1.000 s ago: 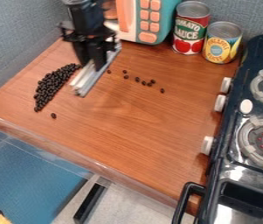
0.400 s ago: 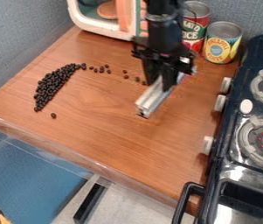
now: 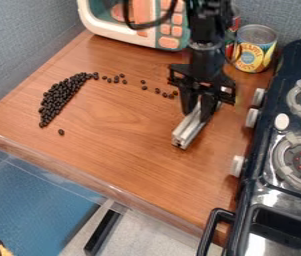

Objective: Sweep into pile

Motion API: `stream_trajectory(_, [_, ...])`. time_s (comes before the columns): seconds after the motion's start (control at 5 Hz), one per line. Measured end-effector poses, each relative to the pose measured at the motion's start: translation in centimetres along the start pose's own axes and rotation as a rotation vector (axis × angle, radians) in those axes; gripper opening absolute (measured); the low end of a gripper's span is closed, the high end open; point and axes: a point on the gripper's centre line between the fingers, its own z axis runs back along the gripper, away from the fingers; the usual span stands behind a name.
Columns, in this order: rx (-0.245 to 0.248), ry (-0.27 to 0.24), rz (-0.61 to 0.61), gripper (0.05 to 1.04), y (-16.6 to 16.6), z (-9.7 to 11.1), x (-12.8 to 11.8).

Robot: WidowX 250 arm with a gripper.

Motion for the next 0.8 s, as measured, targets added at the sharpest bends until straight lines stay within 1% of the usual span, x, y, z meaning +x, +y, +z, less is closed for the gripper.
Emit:
stream_trajectory(0.2, [0.001,0.006,0.007,0.338,0.1,-0.6,0.6])
stream_trajectory(0.4, [-0.002,0.014,0.013,0.338,0.1,-0.6,0.8])
stream_trajectory(0.6, [-0.013,0.011,0.041,0.338,0.9,-0.5,1.4])
stream_trajectory(0.8, [-0.018,0.020,0.082,0.337,2.6,-0.6,1.7])
